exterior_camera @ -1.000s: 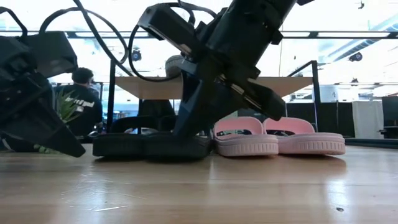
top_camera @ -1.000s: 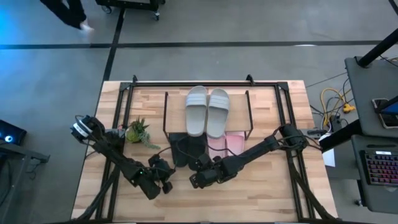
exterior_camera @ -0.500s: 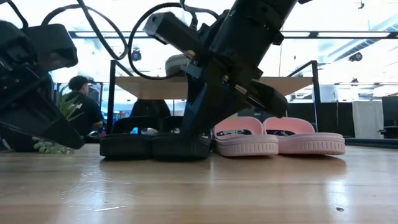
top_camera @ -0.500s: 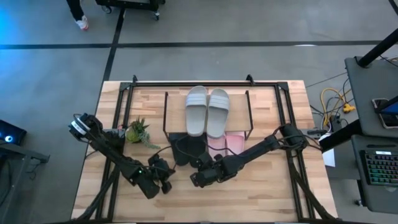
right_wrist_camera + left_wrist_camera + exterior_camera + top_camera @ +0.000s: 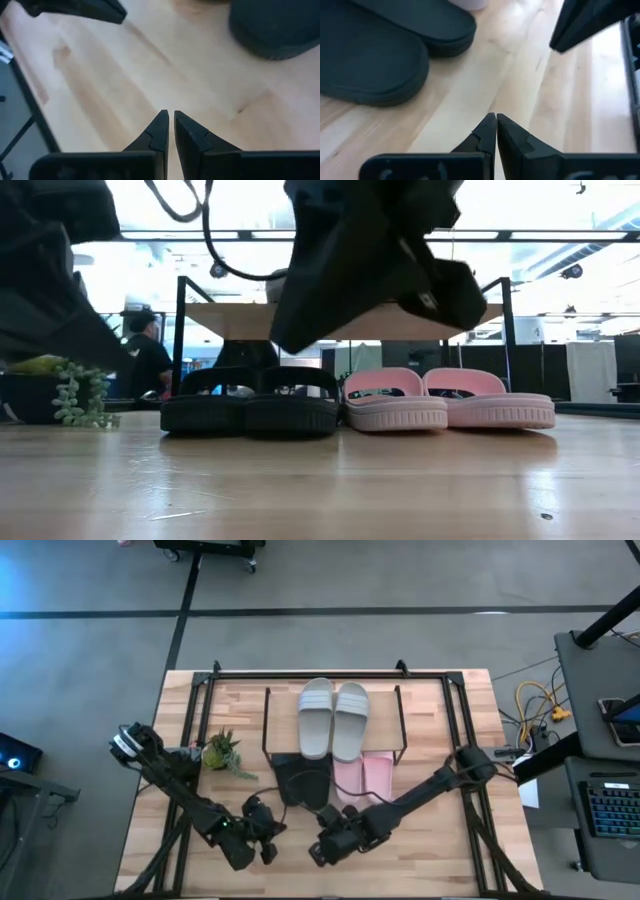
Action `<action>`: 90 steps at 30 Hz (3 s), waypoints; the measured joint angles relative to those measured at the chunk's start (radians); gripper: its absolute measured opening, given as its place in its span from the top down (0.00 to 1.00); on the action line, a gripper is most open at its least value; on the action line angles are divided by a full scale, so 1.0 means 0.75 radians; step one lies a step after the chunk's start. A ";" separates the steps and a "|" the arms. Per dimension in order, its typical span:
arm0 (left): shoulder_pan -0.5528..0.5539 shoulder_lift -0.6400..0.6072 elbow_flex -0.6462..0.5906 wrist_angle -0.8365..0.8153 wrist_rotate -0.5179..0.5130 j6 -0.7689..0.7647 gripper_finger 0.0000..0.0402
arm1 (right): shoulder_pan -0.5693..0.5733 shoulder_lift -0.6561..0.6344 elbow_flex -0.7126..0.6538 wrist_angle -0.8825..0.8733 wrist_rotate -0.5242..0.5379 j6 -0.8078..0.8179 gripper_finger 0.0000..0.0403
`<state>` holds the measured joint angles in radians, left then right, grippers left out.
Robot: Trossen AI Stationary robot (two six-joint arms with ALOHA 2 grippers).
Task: Pick and place slides into the shelf
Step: Move the black slides under the shelf
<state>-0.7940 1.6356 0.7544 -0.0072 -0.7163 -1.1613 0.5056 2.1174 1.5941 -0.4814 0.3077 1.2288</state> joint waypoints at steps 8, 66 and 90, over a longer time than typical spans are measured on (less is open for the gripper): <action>-0.002 0.016 0.024 -0.001 -0.033 0.000 1.00 | 0.050 0.000 0.079 -0.012 0.002 0.011 0.94; 0.229 0.212 -0.024 0.006 -0.069 -0.091 1.00 | 0.289 -0.002 0.487 -1.235 0.390 0.808 0.94; -0.012 -0.041 0.121 -0.084 -0.001 0.160 1.00 | 0.277 0.000 0.083 -0.439 0.314 0.798 0.95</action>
<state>-0.8028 1.6051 0.8452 -0.0703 -0.7170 -1.0412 0.7132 2.1172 1.6561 -0.8107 0.5431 1.8270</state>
